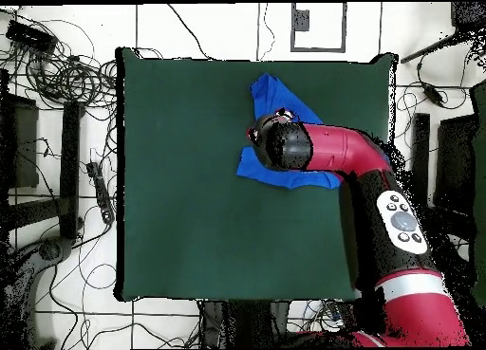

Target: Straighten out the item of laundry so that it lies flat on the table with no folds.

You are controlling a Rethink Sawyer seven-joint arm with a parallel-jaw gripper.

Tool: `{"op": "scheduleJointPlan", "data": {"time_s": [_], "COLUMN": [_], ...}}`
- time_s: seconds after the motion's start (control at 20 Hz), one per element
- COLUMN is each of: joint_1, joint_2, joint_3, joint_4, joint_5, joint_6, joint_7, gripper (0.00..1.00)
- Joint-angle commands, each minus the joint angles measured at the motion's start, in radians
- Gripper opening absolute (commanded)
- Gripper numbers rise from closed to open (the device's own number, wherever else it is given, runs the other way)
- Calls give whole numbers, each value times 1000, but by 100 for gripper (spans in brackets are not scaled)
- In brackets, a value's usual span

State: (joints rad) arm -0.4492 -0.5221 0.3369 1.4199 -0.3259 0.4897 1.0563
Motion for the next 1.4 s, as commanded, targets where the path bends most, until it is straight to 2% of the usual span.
{"op": "scheduleJointPlan", "data": {"time_s": [0.05,0.8,1.4], "joint_1": [40,41,51], "joint_2": [34,117,92], "joint_3": [-17,-63,-51], "joint_4": [122,134,203], "joint_5": [28,16,47], "joint_6": [-66,-202,-218], "joint_7": [251,245,250], "gripper": [100,100,100]}}
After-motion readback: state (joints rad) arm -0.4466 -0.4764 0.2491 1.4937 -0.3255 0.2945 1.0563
